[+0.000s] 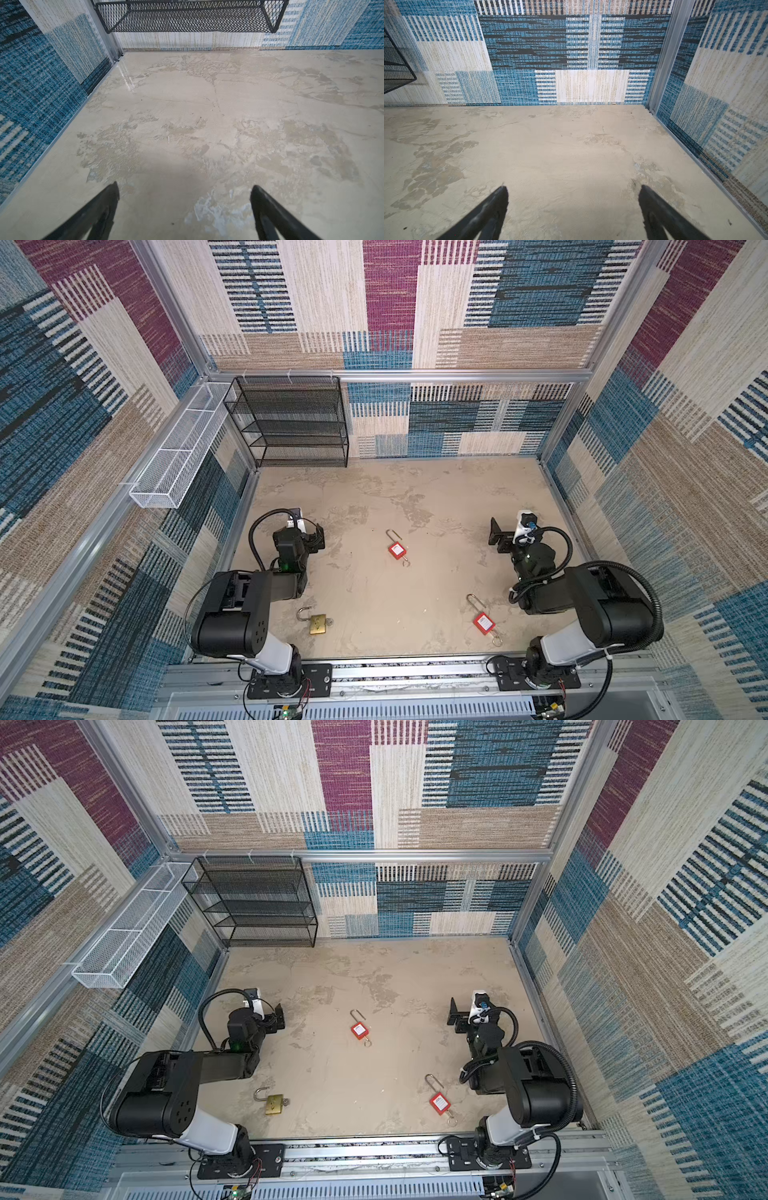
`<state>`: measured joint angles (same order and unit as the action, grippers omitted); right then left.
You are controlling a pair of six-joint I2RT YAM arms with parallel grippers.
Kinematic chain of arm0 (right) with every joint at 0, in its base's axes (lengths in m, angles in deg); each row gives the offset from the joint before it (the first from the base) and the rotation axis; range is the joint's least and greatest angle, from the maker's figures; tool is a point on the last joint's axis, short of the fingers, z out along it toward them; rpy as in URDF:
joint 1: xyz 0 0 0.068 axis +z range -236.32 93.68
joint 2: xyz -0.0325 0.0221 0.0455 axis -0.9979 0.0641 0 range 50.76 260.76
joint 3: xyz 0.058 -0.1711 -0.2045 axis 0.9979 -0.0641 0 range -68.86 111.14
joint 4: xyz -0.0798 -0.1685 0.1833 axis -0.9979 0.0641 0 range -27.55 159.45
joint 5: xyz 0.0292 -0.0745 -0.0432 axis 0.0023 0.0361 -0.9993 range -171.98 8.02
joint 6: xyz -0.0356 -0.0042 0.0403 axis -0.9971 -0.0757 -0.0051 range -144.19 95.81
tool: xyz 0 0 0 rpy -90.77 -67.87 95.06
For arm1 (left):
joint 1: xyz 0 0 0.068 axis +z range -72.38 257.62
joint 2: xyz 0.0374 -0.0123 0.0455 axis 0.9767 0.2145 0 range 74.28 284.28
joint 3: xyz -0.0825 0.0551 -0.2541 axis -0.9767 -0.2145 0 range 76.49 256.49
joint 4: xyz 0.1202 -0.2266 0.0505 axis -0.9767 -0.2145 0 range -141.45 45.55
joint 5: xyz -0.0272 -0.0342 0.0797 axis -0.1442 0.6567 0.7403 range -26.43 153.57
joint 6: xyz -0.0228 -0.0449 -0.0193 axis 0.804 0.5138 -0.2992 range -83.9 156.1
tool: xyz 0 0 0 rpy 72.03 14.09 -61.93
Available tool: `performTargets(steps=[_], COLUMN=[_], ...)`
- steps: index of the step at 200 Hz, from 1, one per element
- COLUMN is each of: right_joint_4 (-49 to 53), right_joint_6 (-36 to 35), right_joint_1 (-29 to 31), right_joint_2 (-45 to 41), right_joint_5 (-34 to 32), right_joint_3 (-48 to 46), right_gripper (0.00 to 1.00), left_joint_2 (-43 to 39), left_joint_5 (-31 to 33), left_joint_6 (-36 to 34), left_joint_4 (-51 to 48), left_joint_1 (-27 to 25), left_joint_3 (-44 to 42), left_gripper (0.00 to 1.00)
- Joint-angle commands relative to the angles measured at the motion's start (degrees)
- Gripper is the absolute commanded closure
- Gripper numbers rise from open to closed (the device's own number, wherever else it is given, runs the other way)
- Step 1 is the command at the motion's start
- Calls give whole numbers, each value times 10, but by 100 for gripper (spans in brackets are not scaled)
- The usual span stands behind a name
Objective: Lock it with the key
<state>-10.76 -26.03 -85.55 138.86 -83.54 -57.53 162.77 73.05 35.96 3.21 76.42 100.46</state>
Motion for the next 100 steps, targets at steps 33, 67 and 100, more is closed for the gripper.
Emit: performTargets(steps=[33, 67, 100], right_joint_4=[-13, -12, -13], right_joint_6=[-1, -1, 0], right_joint_1=[0, 0, 0], right_joint_2=[1, 0, 0], right_joint_5=[4, 4, 5], right_joint_3=[3, 3, 2], right_gripper=[1, 1, 1], left_joint_2=[-4, -3, -3], left_joint_5=[-7, -2, -6], left_joint_6=[-7, -10, -10], left_joint_4=[10, 16, 11], left_joint_1=[-2, -6, -5], left_joint_3=[-5, -8, -6], left_gripper=[0, 0, 0])
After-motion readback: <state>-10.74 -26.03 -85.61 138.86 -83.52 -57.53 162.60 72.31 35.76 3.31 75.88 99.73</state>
